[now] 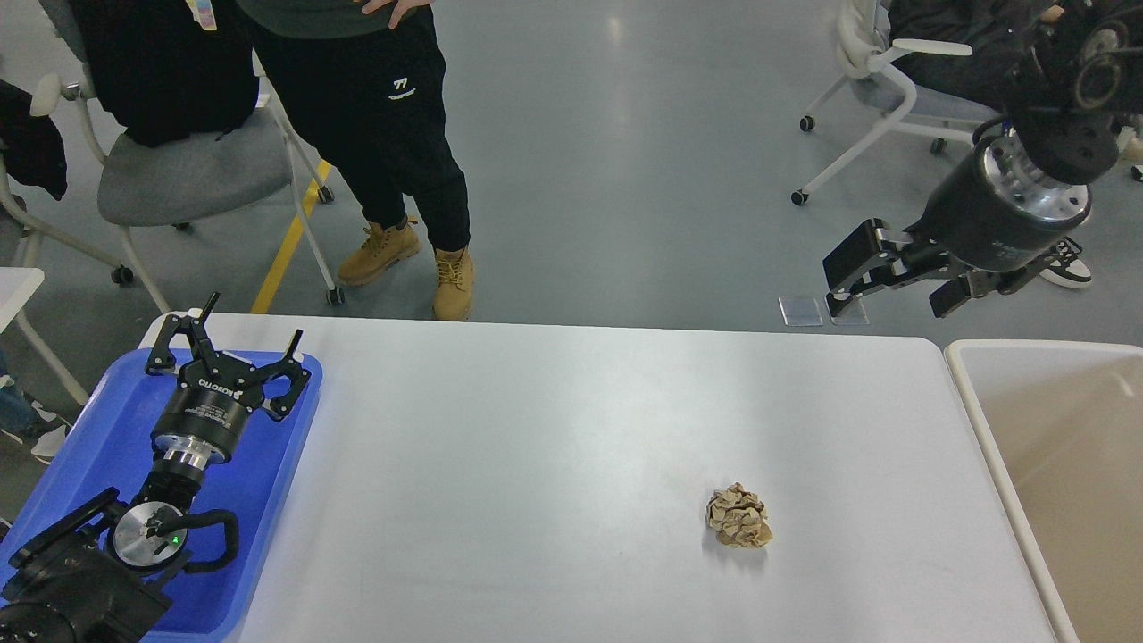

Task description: Tidy desktop

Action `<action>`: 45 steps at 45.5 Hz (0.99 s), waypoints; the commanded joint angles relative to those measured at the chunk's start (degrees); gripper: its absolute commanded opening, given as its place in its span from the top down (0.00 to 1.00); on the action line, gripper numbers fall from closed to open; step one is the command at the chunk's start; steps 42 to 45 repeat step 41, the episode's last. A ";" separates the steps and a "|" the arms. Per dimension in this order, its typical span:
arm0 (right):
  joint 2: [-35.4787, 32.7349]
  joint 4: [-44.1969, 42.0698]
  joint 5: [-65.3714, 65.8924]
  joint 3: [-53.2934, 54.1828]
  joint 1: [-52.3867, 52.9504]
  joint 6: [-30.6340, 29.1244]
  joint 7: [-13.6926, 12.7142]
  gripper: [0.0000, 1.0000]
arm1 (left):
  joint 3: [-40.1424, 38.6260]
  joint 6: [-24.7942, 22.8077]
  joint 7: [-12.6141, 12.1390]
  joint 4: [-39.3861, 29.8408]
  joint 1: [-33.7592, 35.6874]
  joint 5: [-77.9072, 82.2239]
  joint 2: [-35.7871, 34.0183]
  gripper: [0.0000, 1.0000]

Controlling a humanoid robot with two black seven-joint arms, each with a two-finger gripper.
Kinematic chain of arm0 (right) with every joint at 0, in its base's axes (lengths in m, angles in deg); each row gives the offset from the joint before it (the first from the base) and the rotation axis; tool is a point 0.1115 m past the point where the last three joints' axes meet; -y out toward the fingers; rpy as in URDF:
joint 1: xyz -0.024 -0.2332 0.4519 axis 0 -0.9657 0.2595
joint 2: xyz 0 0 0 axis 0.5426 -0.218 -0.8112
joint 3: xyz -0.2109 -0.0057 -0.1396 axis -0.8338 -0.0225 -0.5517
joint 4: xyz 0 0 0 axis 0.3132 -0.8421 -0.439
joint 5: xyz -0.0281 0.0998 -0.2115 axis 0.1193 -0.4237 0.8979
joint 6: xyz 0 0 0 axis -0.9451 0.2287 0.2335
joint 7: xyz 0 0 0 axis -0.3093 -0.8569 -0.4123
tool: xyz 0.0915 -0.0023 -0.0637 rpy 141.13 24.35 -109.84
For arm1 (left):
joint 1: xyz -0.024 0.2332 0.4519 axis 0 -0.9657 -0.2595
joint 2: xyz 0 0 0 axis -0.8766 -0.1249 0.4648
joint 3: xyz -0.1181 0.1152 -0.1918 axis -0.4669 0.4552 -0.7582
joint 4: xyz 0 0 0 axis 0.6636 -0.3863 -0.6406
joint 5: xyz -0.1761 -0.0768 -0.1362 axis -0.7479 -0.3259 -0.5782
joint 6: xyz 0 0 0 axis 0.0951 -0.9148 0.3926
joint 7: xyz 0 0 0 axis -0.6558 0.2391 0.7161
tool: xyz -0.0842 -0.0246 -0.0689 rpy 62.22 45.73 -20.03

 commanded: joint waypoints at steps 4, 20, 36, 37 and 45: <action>3.98 3.61 -0.14 0.09 0.74 -0.87 -0.08 0.00 | 0.00 0.00 0.00 0.01 0.00 0.00 -0.08 0.01; 4.77 3.96 -11.29 -2.80 -1.02 -0.78 -0.17 0.00 | 0.00 0.00 0.00 0.01 0.00 0.00 -0.08 0.01; 6.09 3.96 -18.25 -9.14 -1.02 -0.08 -0.43 0.00 | 0.00 0.00 0.00 0.01 -0.08 0.00 -0.08 0.01; 6.09 3.96 -18.16 -9.05 -0.93 -0.08 -0.52 0.00 | 0.00 0.00 0.08 0.01 -0.08 0.00 -0.08 0.01; 7.05 3.96 -18.07 -8.96 -1.10 -0.08 -0.43 0.00 | 0.00 0.00 0.08 0.01 -0.08 0.00 -0.08 0.01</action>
